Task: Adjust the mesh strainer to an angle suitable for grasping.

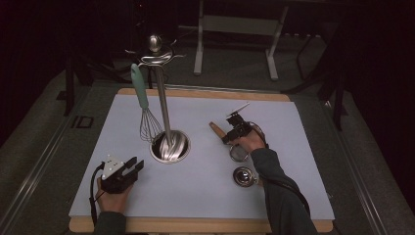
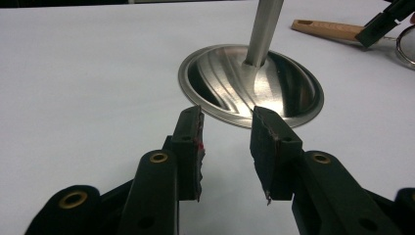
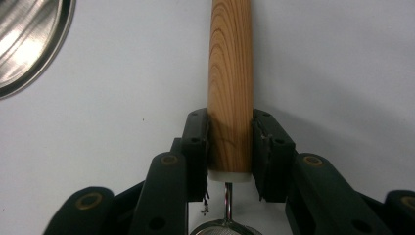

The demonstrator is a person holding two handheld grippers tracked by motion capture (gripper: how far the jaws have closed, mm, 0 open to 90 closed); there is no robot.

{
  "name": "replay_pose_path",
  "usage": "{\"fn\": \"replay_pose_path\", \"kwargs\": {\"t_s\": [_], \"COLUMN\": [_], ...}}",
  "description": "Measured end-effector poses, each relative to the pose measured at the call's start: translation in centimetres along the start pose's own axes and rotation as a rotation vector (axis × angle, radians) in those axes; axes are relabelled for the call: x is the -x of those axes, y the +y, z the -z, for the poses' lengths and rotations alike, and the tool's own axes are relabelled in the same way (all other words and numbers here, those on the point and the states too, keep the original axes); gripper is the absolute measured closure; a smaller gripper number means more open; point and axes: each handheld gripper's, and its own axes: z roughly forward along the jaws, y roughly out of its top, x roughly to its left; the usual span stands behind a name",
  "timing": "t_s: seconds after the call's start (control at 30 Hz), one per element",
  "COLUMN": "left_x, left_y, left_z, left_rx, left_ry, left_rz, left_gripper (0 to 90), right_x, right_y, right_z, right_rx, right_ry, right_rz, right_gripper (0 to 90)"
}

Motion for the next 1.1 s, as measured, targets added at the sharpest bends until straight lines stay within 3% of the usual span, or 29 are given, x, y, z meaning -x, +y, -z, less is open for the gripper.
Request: {"fn": "replay_pose_path", "kwargs": {"t_s": [0.27, 0.73, 1.1], "left_x": [0.0, 0.1, 0.1], "left_y": [0.0, 0.0, 0.0], "left_z": [0.0, -0.1, -0.1], "left_rx": [0.001, -0.009, -0.014], "left_ry": [-0.003, 0.002, 0.003], "left_rz": [-0.003, -0.006, -0.013], "left_gripper": [65.7, 65.6, 65.3], "right_x": [-0.6, -2.5, -3.7], "right_y": [0.2, -0.3, -1.0], "right_z": [0.1, 2.8, 3.1], "right_rx": [-0.011, 0.104, 0.139], "right_ry": [-0.033, 0.035, 0.038], "right_rz": [0.022, 0.121, 0.172], "right_gripper": [70.7, 70.7, 70.7]}}
